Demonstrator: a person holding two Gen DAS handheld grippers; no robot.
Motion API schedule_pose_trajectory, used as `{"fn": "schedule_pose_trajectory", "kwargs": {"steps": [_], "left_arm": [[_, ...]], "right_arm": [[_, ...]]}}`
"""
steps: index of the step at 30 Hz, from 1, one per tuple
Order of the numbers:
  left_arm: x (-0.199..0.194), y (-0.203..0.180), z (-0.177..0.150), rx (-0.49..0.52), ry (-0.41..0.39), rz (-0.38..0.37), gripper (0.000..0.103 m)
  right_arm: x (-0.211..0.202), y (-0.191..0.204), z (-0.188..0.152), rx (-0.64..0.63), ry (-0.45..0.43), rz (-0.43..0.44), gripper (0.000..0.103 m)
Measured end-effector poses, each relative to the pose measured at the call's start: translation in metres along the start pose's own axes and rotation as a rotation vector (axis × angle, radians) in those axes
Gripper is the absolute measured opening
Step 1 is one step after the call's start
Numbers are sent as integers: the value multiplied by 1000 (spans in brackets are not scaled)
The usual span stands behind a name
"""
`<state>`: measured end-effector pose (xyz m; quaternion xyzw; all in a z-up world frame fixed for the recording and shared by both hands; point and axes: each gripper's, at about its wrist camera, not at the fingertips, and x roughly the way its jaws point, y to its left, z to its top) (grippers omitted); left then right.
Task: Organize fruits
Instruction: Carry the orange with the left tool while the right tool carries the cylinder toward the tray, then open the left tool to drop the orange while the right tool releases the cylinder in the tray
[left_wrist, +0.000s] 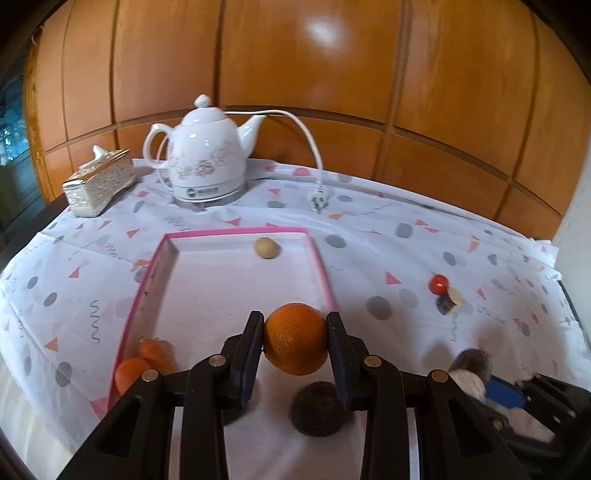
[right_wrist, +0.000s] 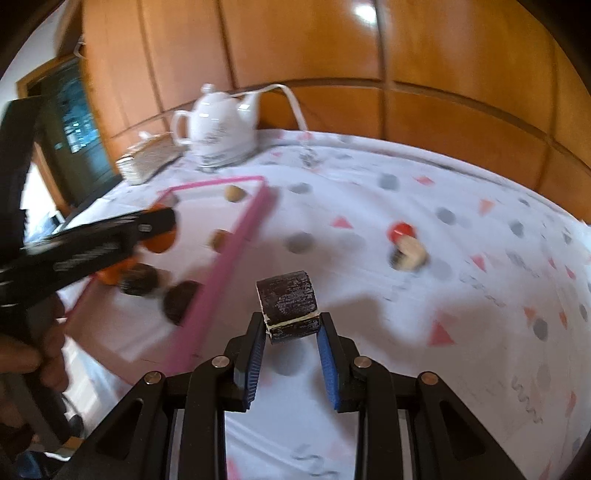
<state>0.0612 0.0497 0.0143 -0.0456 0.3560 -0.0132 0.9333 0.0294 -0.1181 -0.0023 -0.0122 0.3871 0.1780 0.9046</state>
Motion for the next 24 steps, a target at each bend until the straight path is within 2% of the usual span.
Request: {"fn": "schedule_pose_trajectory", "kwargs": {"steps": [7,16,19,21,24], "left_arm": [[13,19,4,-35,37,9,35],[22,49,14,-92,40,49,36],[26,56,16,-121,50,65,41],[24,58,17,-131,32,83,50],[19,61,16,-145,20,94,50]], "right_arm": [[1,35,0,-37,13,114,28],[10,67,5,-99,36,199,28],[16,72,9,-88,59,247,29],[25,77,13,-71,83,287,29],[32,82,11,-58,105,312,35]]}}
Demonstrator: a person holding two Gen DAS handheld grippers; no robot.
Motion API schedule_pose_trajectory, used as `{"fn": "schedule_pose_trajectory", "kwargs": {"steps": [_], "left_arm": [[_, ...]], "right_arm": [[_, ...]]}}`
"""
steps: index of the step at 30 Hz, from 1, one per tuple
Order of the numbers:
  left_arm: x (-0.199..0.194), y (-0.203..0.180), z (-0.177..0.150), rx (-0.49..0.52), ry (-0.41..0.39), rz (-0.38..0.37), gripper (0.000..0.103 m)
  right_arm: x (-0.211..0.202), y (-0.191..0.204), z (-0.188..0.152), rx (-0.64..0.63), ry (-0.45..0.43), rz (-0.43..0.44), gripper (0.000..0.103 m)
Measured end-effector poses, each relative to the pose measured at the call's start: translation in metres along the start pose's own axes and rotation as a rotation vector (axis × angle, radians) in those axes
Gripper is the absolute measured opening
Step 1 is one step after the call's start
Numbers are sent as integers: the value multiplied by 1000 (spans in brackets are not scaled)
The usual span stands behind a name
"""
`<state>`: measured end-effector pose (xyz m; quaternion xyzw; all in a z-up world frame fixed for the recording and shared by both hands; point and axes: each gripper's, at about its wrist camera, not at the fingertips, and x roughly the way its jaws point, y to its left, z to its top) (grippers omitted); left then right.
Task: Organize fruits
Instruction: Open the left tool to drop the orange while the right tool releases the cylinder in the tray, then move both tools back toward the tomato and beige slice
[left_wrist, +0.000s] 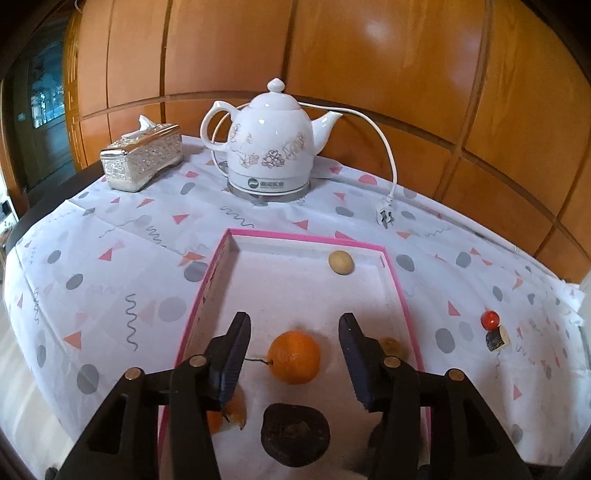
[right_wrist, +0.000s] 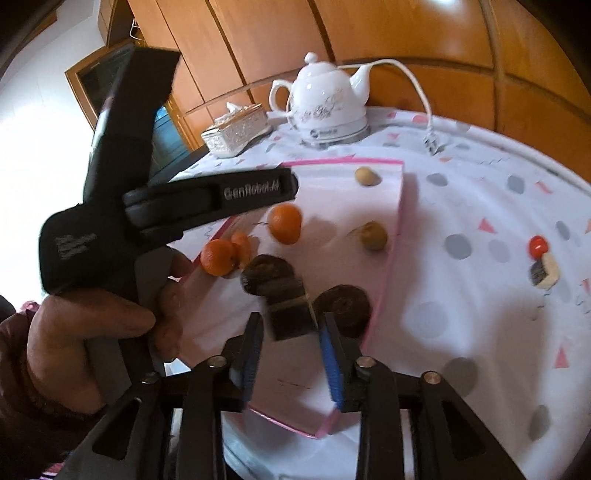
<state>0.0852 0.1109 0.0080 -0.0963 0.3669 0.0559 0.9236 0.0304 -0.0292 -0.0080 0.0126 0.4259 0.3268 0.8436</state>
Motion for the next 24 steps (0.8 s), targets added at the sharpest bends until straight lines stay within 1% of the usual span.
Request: {"fn": "schedule_pose_trajectory", "kwargs": {"steps": [1,4,6,8,11,18,24], "left_arm": [[-1,0,-1,0,-2,4,50],[-4,-3,-5,2,-1,8,51],[-6,-5,-7,-3,2,2,51],[-8,-10,-10,6,-2,-1,51],[-10,-18,-14,22,1,-13,51],[-16,-37,-22,45,0,-42,51],[-24,-61,-28,100,-10,-73,51]], "right_arm": [[1,1,-1,6,-4,10,37],[0,4,-5,-8,-15,-12,37],[-3,1,-8,10,-18,-23,37],[-11,-3,-10,22,-44,-44,37],[-24,-9,-11,28,-81,-95,37],[-38,-39,-15,111,-123,-224,37],[-51,-55,-17,151,-159,-336,37]]}}
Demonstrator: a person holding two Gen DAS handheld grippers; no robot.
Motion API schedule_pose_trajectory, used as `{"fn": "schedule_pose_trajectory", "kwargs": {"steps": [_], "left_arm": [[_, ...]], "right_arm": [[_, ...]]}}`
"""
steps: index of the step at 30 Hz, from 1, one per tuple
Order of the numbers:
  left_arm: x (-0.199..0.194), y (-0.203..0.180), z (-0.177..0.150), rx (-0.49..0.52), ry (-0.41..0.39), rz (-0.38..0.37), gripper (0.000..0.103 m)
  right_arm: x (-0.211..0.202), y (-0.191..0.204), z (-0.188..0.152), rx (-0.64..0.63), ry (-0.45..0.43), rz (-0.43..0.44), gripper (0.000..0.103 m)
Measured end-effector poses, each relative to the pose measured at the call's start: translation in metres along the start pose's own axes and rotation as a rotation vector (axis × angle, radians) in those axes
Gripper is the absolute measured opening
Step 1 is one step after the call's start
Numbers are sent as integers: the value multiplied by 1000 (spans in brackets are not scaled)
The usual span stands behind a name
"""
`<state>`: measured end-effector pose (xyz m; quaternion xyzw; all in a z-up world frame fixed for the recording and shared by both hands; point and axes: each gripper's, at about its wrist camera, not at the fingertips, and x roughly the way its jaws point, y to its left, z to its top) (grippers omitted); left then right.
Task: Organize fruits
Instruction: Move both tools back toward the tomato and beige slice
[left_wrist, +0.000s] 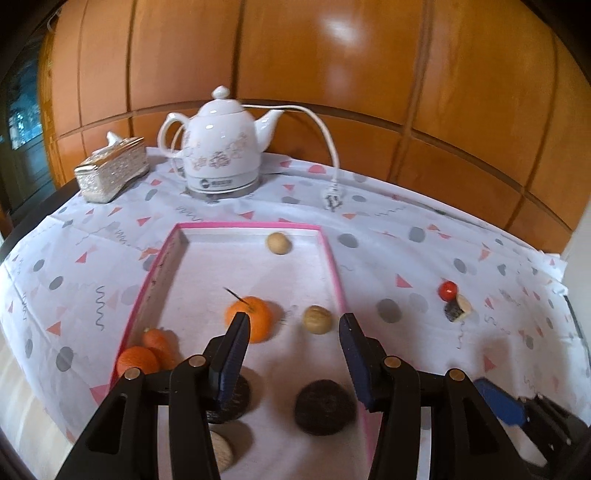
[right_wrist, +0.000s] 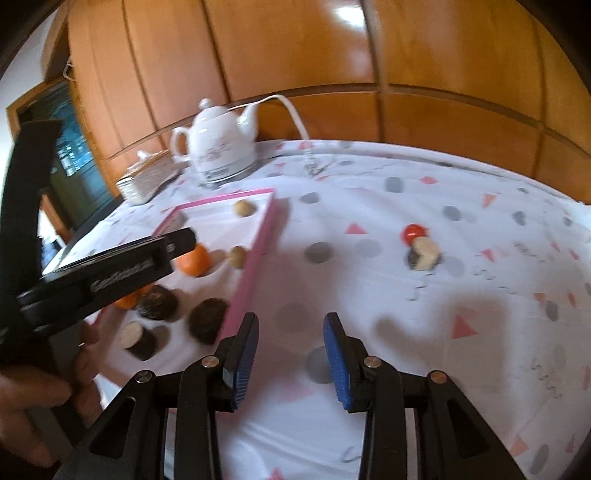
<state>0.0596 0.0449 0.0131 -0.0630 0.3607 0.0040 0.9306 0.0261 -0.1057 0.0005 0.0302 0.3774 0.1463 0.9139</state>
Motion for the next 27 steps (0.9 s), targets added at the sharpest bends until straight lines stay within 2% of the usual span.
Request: {"fn": "schedule_pose_trajectory", "kwargs": {"steps": [6,16,23,27], "left_arm": [[-1,-24,-5,50,10,-36,51],[5,-61,-9,126,31,-108,51],[18,-80,-7,144,54,-132,51],[28,-85,-5,147,77,-133,51]], "right_arm": [[-2,-22,-2,32,-7,-79,37],[5,-74,1,127,5,-139,37],[27,-119,15,187,36,-121,37],[47,-130,29,185,56,-94,37]]}}
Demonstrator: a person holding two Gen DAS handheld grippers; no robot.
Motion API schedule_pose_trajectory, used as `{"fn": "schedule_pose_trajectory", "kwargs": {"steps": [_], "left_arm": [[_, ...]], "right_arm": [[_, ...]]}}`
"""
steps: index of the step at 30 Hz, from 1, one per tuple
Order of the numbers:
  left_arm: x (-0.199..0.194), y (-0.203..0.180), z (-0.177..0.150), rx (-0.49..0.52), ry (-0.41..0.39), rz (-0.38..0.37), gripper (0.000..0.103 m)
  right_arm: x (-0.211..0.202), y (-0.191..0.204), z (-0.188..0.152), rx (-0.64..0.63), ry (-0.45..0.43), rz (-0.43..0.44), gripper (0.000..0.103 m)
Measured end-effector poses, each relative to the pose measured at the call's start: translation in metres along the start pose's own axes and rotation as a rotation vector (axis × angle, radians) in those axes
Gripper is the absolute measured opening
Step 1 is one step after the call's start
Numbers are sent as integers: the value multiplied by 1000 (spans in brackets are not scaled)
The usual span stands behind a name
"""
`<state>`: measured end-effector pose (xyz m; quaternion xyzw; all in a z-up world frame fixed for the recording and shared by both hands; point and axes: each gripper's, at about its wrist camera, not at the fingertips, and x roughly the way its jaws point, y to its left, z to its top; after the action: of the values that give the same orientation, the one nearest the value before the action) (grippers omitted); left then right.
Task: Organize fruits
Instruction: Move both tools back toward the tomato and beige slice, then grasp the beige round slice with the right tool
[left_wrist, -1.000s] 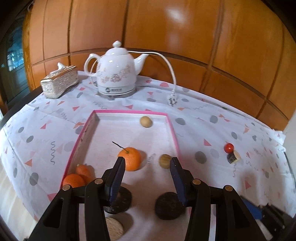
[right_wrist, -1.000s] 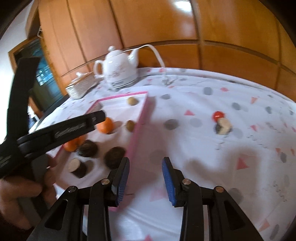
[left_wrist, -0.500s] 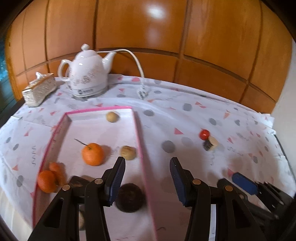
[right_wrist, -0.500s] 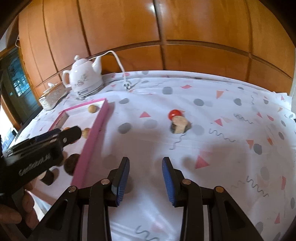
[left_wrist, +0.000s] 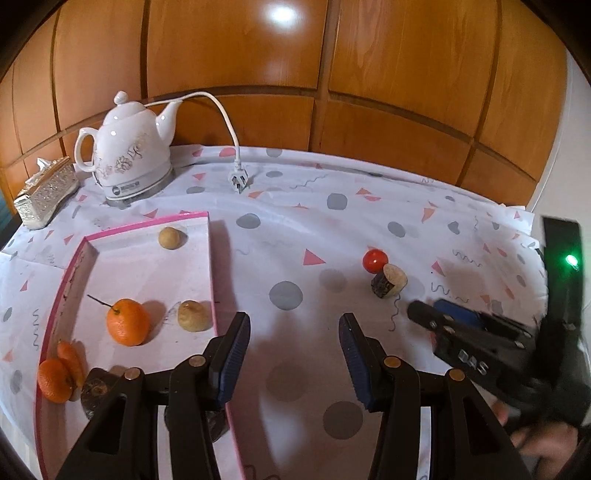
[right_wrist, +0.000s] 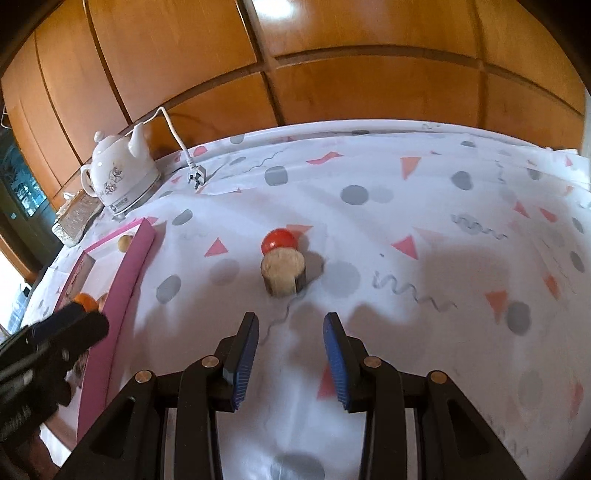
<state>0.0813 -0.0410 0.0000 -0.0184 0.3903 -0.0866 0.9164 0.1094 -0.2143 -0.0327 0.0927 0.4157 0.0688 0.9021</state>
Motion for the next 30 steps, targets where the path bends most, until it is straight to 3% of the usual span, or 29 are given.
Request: {"fn": "schedule_pose_trajectory", "kwargs": {"steps": [4,15,17,30], "left_arm": [[6,-2,3,-4,7,-1,51],[17,0,2,-1,26,9,51],[17,0,1,-1,31,8,51],[13,-12,-1,20,31,-1,51]], "right_arm": [[22,1,12,-21,27,0,48],[47,8,24,-66,32,-62,48],[46,10,24,-73,21,-80,33],[18,-16,0,-15,28,-152,33]]}}
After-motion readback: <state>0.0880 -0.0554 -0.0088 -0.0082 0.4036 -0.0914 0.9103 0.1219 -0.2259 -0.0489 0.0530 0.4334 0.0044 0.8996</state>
